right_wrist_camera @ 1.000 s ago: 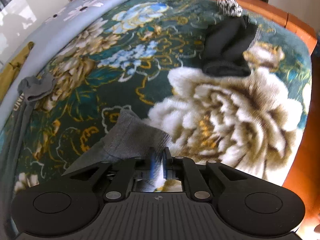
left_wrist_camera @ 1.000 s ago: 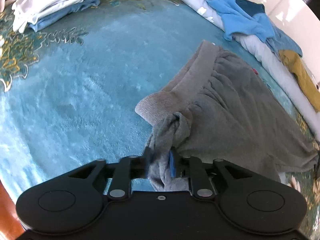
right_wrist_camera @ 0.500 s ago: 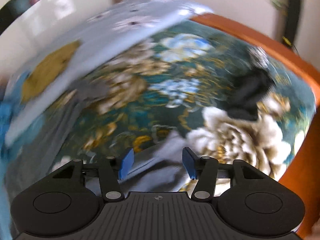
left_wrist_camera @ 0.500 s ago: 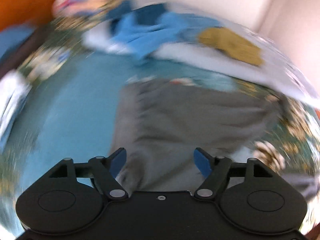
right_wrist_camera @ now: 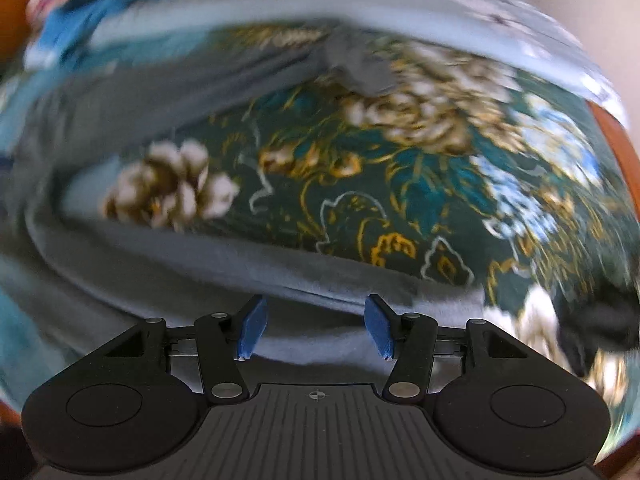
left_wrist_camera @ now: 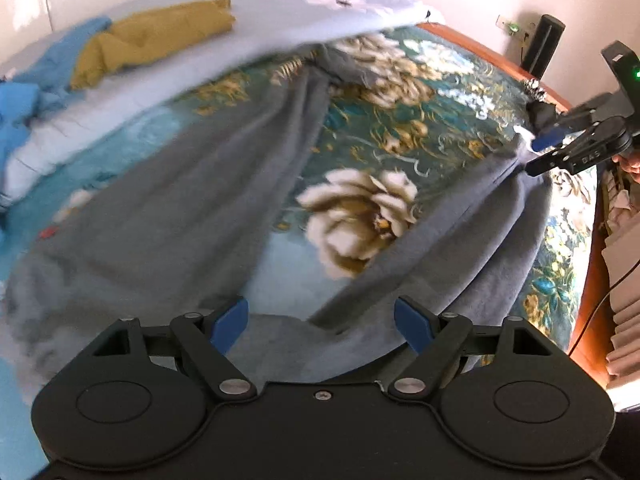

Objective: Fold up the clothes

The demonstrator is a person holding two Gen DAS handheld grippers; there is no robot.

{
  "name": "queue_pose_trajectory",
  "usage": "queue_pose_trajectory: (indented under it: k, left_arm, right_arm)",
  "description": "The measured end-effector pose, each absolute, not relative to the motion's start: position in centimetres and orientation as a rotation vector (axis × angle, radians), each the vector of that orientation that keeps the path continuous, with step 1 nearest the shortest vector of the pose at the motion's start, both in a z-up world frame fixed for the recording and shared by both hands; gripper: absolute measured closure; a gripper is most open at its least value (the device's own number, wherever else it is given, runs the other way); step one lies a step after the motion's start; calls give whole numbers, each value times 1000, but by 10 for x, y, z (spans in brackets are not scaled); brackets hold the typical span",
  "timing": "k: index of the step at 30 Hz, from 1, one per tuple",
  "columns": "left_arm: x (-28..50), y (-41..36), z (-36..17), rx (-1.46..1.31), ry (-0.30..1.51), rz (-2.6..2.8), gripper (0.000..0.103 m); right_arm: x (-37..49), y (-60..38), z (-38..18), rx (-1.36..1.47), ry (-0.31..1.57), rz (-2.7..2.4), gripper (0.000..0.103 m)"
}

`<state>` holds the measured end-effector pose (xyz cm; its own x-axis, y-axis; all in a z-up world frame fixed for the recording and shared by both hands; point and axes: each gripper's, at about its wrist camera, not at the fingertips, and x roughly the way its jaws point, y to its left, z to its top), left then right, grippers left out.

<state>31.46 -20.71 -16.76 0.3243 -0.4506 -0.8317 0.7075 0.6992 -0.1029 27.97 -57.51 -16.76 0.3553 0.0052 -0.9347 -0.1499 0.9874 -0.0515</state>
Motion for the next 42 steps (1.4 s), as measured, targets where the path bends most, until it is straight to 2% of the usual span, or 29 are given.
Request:
queue_pose_trajectory:
  k: [7,11,12,15,17,18,20,22,27,33,42]
  left_arm:
    - [322,-218,-204,98,1093,-501,31]
    - [317,-216,-205,-185,1108,-189,31]
    - [315,-218,-205,-212,1103,-133,31]
    - [313,-227,-206,-242,1110,36,44]
    - [315,-231,-212,-267,1136,150,59]
    - [316,-231,-214,-291,1145,182,64]
    - [318,-229,-219,-340,1163,242,92]
    - [320,-226,-219,-388,1147,276,101]
    - [322,-221,-203,-494,1027,299,102]
    - [334,-216,-210,-575,985,319,101]
    - [349,-225,-229,-508,1020,294,98]
  right_arm:
    - [294,-597,-213,-306,1245,291,53]
    - [302,-610,-223,-281,1267,384,59]
    - [303,-613,-225,-275,1273,407,65]
    - [304,-620,-227,-259,1269,439,83]
    - [309,-626,-228,-206,1274,446,93]
    - [311,-629,-229,-178,1276,450,95]
    - [316,-634,-229,-147,1275,464,97]
    - [319,-638,-226,-138,1261,474,98]
    - [334,-657,-209,-62,1173,410,100]
    - [356,-661,-217,-52,1162,387,100]
    - [362,-659,-236,-24,1218,354,98]
